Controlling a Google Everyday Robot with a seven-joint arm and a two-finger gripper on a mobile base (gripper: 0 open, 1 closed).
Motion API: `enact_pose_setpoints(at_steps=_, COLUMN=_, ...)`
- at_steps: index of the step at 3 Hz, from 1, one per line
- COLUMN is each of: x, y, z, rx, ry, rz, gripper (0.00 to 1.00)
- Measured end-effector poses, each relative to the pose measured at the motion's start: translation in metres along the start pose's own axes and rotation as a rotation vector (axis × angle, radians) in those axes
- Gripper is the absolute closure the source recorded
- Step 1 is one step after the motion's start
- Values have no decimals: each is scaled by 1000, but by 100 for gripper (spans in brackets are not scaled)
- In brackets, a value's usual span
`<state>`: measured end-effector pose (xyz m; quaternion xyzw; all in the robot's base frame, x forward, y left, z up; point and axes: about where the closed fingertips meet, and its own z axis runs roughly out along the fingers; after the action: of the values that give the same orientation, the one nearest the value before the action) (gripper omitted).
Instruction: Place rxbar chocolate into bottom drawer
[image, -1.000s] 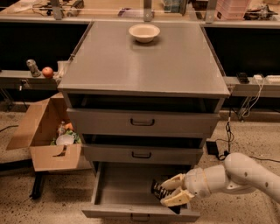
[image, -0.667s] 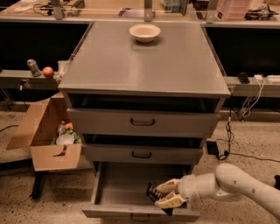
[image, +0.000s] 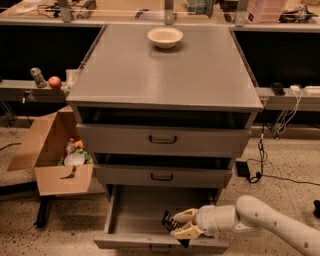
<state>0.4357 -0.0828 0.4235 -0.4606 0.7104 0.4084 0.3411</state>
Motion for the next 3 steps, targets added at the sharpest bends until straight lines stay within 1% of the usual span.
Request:
enact_pose_setpoints(at_steps=1, x=12, y=-22, z=7, rx=25, ry=10, rz=-19, gripper=100)
enact_pose_setpoints(at_steps=2, x=28, y=-66, z=18, rx=88, ry=31, rz=-77, gripper=100)
enact_pose_setpoints(at_steps=3, x=56, y=-111, z=42, rx=106, ry=19, rz=-99, gripper=100)
